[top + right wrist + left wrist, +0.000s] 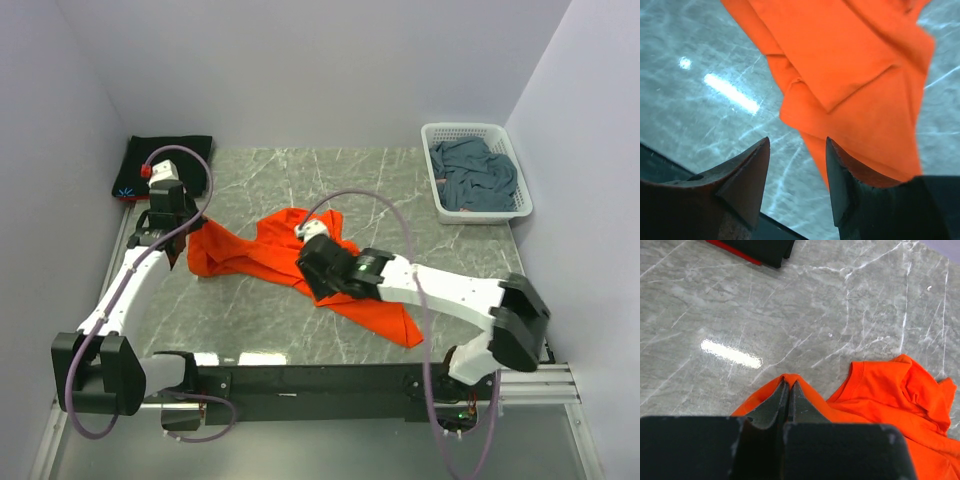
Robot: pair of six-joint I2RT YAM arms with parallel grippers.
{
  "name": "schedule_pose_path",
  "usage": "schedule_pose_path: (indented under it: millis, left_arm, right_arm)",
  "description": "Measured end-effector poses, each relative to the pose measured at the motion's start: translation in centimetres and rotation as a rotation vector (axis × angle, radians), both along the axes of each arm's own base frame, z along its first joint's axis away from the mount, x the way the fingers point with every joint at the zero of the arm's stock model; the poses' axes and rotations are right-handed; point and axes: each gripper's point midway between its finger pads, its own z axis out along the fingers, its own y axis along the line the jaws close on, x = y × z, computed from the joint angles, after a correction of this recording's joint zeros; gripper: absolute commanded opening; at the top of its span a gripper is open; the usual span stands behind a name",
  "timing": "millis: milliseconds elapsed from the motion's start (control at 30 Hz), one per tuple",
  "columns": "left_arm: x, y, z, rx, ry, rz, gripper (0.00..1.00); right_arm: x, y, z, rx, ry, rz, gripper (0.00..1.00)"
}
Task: Fold and stack the t-shirts
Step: Flatten the tshirt out
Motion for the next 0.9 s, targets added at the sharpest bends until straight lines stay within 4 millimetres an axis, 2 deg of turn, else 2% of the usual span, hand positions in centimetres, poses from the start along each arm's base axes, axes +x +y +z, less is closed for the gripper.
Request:
schedule_pose_path:
  millis: [233, 333, 500, 900]
  left_arm:
    - [-0.5, 0.2, 0.2, 0.005, -0.010, 0.008, 0.01]
    - [-0.7, 0.3, 0.1, 0.007, -0.012, 0.012, 0.01]
    - [-0.7, 0.4, 0.2, 0.009, -0.015, 0.017, 0.01]
    - [-0.7, 0.4, 0.2, 0.009, -0.015, 0.018, 0.01]
  right_arm:
    - [-1.7, 2.6, -7.5, -0.162, 0.053, -0.032, 0.50]
    - [-2.2, 3.5, -9.7, -0.221, 0.054, -0.028, 0.49]
    - [-1.9, 4.2, -11.0, -0.277, 0.003, -0.055, 0.48]
    - [-0.5, 3.9, -11.5, -0.414, -0.136, -0.129, 0.45]
